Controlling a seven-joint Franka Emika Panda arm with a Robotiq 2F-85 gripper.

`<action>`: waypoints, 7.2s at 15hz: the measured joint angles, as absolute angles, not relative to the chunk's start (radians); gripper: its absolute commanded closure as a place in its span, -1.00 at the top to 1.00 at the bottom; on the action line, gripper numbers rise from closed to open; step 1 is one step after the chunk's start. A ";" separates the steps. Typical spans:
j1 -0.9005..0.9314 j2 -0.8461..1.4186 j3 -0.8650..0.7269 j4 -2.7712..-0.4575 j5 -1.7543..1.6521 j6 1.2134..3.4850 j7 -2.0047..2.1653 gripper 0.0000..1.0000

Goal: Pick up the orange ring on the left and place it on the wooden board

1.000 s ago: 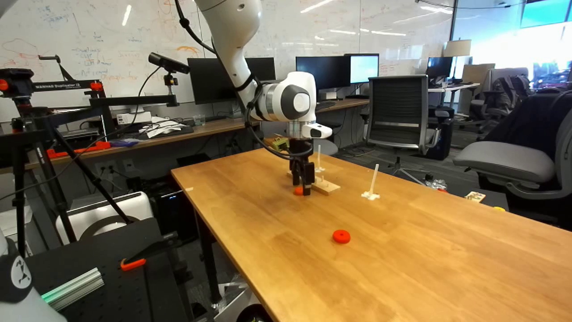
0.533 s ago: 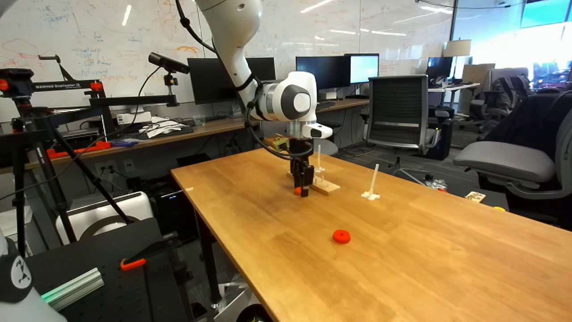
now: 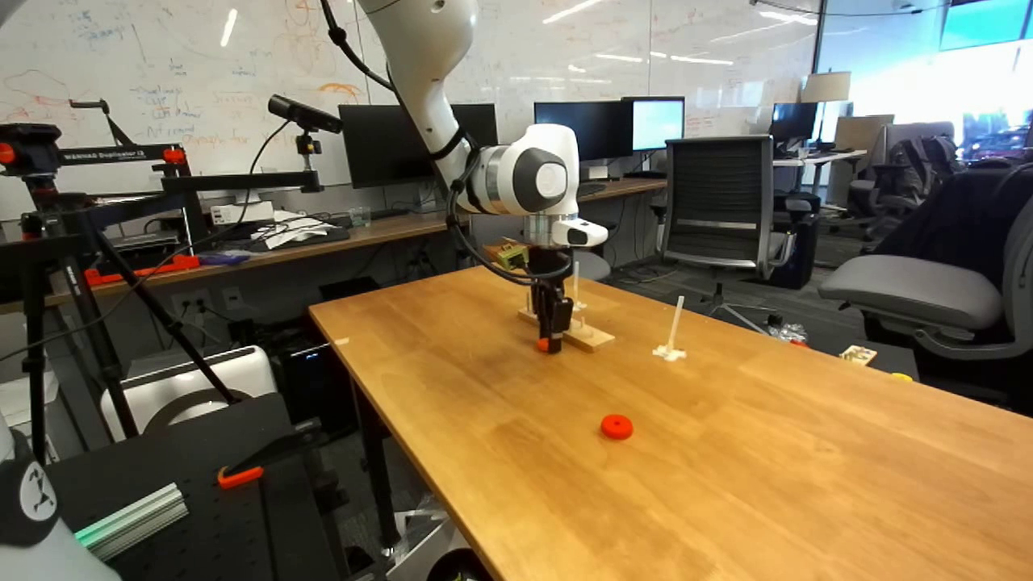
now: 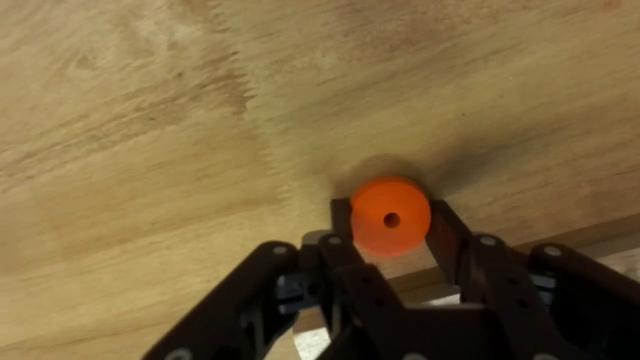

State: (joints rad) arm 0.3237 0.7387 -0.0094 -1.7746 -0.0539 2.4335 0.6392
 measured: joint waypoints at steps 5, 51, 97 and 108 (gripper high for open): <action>0.315 0.731 -0.021 -1.757 -0.054 2.434 0.639 -0.65; 0.320 0.776 -0.016 -1.629 -0.048 2.414 0.639 -0.65; 0.288 0.793 -0.020 -1.604 -0.025 2.371 0.641 -0.65; 0.284 0.794 -0.019 -1.580 -0.021 2.346 0.639 1.00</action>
State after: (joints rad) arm 0.2844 0.7939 -0.0193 -1.5795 -0.0208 2.3456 0.6395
